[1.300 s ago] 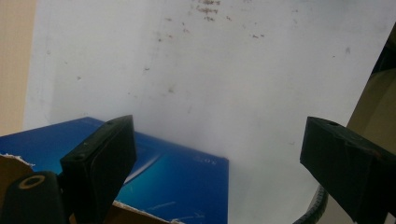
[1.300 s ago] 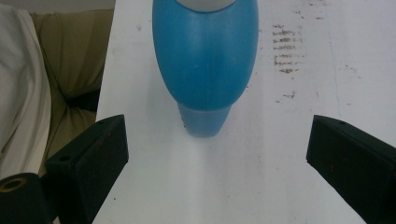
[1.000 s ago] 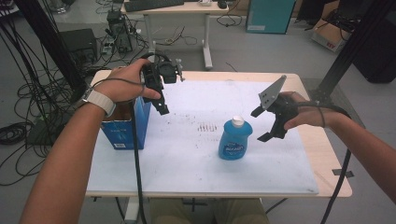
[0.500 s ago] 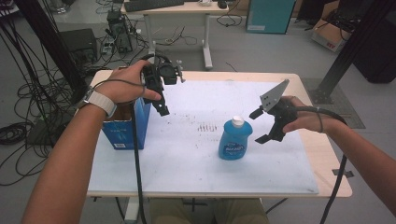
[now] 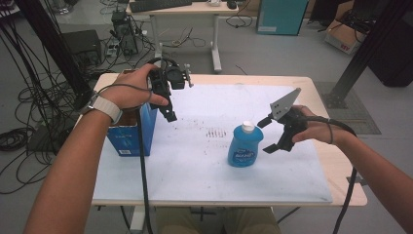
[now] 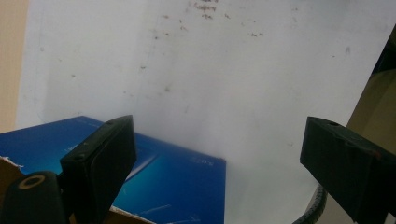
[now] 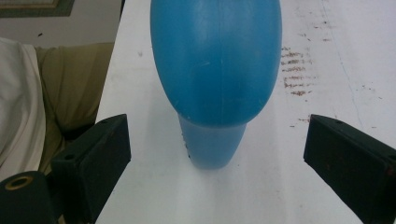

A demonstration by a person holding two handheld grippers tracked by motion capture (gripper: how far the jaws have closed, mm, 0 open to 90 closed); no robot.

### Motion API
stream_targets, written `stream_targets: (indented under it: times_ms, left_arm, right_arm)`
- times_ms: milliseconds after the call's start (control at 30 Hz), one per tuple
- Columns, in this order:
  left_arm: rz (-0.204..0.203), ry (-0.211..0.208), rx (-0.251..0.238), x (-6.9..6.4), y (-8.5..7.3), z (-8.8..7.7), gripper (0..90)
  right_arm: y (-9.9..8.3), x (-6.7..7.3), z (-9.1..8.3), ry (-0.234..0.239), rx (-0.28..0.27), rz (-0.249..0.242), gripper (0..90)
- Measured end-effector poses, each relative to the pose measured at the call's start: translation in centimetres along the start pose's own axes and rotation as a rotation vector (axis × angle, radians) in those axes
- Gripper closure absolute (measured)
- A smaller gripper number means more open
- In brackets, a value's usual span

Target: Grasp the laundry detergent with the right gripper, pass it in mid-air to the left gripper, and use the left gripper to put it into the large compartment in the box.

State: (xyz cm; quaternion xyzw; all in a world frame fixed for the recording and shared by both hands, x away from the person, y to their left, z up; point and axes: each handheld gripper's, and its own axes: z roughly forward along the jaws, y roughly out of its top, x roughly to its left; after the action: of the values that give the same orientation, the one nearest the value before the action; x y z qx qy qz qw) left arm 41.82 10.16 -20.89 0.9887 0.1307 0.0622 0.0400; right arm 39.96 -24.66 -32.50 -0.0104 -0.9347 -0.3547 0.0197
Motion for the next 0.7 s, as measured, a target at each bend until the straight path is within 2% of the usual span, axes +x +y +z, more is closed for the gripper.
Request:
stream_targets:
  times_ms: [233, 267, 300, 400, 700]
  left_arm:
    - [0.008, 0.0, 0.005, 0.04, 0.06, -0.01, 11.1]
    - [-0.016, -0.003, -0.013, -0.1, 0.03, 0.1, 11.1]
    - [0.003, -0.001, 0.001, 0.02, 0.04, 0.02, 11.1]
    - [0.003, 0.002, 0.001, 0.05, 0.0, 0.08, 11.1]
    - [-0.024, -0.011, -0.015, -0.17, 0.03, 0.26, 11.1]
  right_arm:
    - [0.02, -0.03, 0.26, 0.0, -0.004, -0.01, 7.3]
    - [0.01, -0.05, 0.25, 0.0, -0.005, -0.009, 7.2]
    - [-0.03, -0.07, 0.26, -0.001, -0.007, -0.006, 7.2]
    - [-0.13, -0.09, 0.25, -0.003, -0.006, -0.007, 7.3]
    - [-0.14, -0.06, 0.15, -0.002, -0.005, -0.007, 7.2]
